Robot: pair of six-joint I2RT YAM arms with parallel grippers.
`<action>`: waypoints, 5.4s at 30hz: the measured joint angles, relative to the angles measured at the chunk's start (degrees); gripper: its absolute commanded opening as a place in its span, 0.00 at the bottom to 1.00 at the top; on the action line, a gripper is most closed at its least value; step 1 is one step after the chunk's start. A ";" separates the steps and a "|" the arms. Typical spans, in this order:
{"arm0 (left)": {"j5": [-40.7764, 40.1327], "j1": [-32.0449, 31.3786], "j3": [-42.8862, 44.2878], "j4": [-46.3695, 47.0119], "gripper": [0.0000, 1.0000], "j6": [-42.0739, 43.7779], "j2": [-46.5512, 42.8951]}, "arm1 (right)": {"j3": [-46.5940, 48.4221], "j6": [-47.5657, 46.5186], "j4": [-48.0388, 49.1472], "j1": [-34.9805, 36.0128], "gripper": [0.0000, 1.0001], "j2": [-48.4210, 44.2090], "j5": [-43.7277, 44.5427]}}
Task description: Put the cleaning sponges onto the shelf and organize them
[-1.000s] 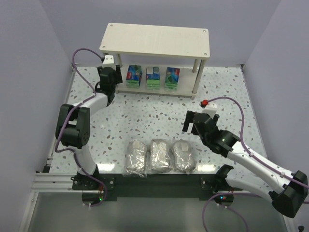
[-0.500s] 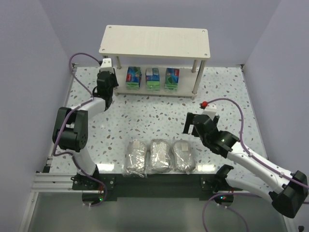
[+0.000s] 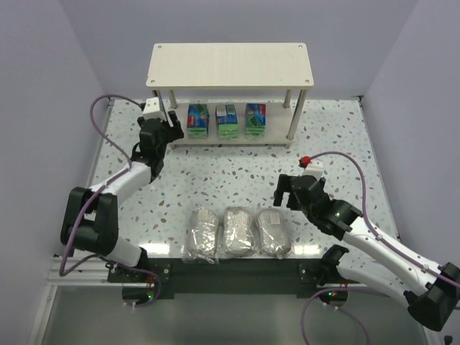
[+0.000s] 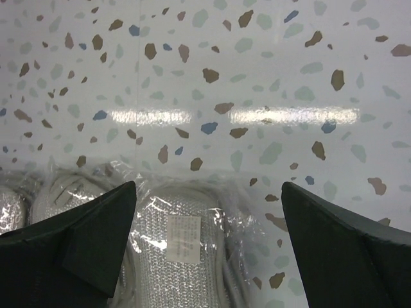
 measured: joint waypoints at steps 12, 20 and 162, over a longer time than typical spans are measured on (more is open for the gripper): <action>3.78 -8.04 -11.98 -12.11 0.85 -11.26 -26.97 | -2.23 3.08 -10.25 0.11 0.84 -0.92 -17.79; 11.15 -11.06 -22.84 -19.91 0.84 -17.79 -42.71 | -4.79 5.16 -12.04 2.27 0.84 6.43 -22.62; 18.80 -11.15 -22.58 -40.28 0.89 -19.41 -56.33 | 52.35 33.75 30.91 -28.52 0.00 43.87 -26.58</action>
